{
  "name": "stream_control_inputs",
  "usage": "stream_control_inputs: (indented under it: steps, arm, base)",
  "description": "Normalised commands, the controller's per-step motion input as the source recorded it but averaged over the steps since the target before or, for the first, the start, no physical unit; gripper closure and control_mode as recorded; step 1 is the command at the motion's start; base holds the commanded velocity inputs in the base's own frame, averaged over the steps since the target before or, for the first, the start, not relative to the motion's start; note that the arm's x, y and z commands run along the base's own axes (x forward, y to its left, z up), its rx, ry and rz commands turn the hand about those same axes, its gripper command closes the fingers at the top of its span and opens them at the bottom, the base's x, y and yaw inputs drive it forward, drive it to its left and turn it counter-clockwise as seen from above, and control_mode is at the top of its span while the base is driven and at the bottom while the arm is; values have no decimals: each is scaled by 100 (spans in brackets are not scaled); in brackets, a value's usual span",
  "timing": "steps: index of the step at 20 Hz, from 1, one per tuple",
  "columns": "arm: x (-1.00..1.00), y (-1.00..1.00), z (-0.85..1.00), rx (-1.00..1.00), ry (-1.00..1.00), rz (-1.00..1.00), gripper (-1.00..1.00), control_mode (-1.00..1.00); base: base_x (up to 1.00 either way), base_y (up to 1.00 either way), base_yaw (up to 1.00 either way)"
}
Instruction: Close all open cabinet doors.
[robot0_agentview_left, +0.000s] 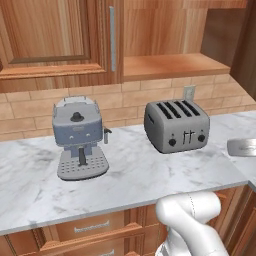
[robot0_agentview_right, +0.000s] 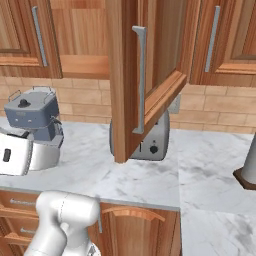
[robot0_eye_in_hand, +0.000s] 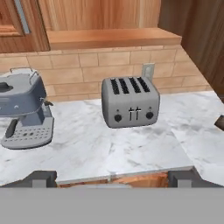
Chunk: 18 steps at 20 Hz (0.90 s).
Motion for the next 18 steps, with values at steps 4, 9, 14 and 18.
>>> stream_control_inputs:
  steps: [4,9,14,18]
  arm:
    - [-40,-48,0,0,-18,6,-100,-100]
    - [-12,-62,0,0,-18,1,-100,-100]
    - [-1,-65,0,0,-22,0,-100,-100]
    - [0,-61,0,0,-17,0,-100,-100]
  base:
    - [0,0,0]
    - [0,0,0]
    - [0,0,0]
    - [0,0,0]
